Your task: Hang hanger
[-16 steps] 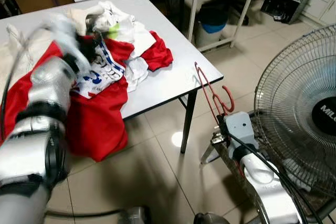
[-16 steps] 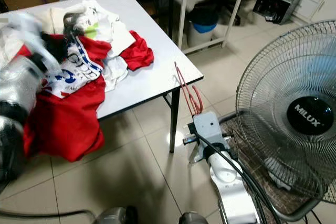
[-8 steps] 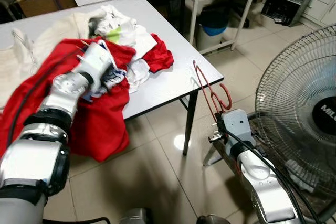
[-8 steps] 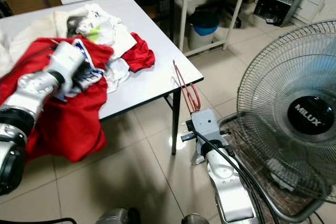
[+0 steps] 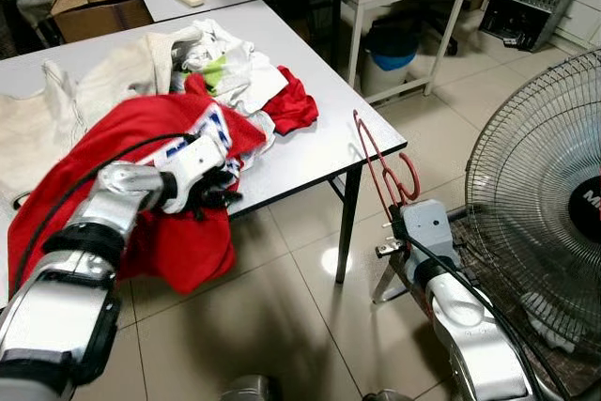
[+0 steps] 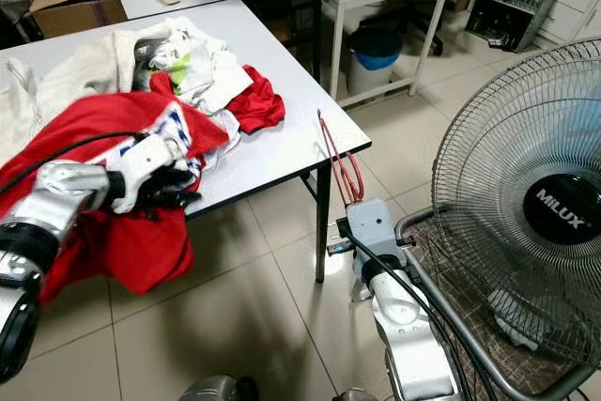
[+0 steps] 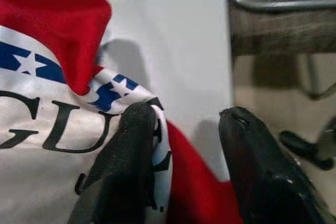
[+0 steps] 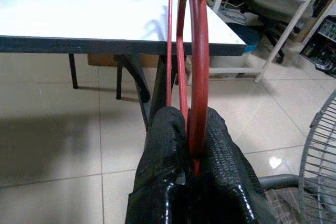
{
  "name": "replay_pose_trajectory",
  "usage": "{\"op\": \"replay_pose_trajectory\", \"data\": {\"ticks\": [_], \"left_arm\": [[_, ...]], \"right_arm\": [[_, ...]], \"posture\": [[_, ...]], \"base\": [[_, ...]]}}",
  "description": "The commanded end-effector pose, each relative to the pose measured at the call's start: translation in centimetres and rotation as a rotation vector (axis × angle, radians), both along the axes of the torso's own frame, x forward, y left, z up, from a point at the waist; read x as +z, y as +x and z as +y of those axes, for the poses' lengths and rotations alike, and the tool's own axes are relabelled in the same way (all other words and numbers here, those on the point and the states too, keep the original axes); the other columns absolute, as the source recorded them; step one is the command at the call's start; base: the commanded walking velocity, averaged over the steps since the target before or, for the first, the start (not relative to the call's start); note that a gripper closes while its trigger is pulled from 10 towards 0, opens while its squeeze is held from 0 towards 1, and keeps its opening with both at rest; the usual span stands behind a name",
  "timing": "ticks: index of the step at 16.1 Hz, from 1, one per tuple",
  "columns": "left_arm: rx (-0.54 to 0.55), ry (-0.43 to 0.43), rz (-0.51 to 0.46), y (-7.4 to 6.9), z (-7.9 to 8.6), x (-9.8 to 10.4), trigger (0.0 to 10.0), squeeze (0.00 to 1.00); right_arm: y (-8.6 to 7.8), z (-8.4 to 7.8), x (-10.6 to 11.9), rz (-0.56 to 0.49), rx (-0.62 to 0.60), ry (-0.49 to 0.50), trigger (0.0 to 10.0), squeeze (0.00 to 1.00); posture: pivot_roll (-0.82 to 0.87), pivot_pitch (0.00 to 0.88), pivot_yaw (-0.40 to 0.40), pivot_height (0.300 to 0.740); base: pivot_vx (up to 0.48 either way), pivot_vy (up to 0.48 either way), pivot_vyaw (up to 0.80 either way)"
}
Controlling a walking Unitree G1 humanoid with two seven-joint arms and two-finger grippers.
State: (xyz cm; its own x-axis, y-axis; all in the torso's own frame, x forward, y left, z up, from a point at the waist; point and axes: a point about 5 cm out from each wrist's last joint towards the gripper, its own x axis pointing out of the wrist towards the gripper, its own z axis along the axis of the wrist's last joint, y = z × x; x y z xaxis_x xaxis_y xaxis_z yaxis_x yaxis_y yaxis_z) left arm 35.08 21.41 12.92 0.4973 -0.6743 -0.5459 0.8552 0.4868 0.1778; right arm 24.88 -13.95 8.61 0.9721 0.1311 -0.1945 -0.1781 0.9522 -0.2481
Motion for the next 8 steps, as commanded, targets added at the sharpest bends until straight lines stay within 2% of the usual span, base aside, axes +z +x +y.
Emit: {"op": "replay_pose_trajectory", "data": {"ticks": [1,2,3,4,6,8], "left_arm": [[-0.012,-0.062,-0.008,0.0,0.2,1.0,10.0,1.0],[-0.018,-0.149,-0.06,0.4,0.0,2.6,10.0,1.0],[-0.021,-0.171,-0.073,0.4,-0.1,2.9,10.0,1.0],[-0.002,-0.243,-0.151,1.1,-0.6,4.5,10.0,1.0],[0.024,-0.285,-0.221,1.6,-1.0,5.7,10.0,1.0],[0.038,-0.258,-0.252,2.5,-2.0,6.4,10.0,1.0]], "right_arm": [[0.3,0.2,0.2,-0.014,-0.001,0.003,10.0,0.0],[0.4,0.3,0.2,-0.017,0.0,0.006,10.0,0.0],[0.4,0.4,0.2,-0.017,0.0,0.007,10.0,0.0],[0.5,0.4,0.1,-0.019,-0.003,0.011,10.0,0.0],[0.5,0.4,0.1,-0.021,-0.006,0.013,10.0,0.0],[0.4,0.5,0.0,-0.021,-0.011,0.015,10.0,0.0]], "posture": [[0.04,0.029,0.096,0.74],[0.04,0.028,0.1,0.74],[0.04,0.028,0.1,0.74],[0.04,0.028,0.108,0.74],[0.04,0.028,0.11,0.74],[0.04,0.028,0.115,0.74]], "base": [[0.0,0.0,0.0],[0.0,0.0,0.0],[0.0,0.0,0.0],[0.0,0.0,0.0],[0.0,0.0,0.0],[0.0,0.0,0.0]]}}
